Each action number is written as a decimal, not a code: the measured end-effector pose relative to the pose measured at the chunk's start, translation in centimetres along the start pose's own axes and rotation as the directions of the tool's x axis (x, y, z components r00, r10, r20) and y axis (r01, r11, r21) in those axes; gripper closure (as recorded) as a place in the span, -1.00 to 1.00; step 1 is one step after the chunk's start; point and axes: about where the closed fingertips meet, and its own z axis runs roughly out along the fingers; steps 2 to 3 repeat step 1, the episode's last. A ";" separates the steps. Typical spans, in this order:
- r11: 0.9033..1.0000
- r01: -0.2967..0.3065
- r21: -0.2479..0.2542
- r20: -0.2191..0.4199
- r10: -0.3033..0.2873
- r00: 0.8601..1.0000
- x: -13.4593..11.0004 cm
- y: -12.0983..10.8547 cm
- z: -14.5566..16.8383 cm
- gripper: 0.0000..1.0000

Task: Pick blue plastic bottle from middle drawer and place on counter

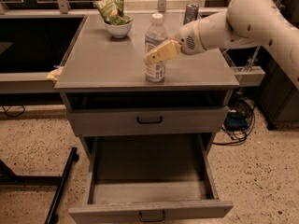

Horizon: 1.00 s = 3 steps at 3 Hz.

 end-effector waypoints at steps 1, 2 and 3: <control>1.000 0.000 0.000 0.000 0.000 1.000 0.0 0.0 0.0 -1.00; 1.000 0.000 0.000 0.000 0.000 1.000 0.0 0.0 0.0 -1.00; 1.000 0.000 0.000 0.000 0.000 1.000 0.0 0.0 0.0 -1.00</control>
Offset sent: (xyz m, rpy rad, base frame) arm 0.0000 0.0000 0.0000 0.0000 0.0000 0.0000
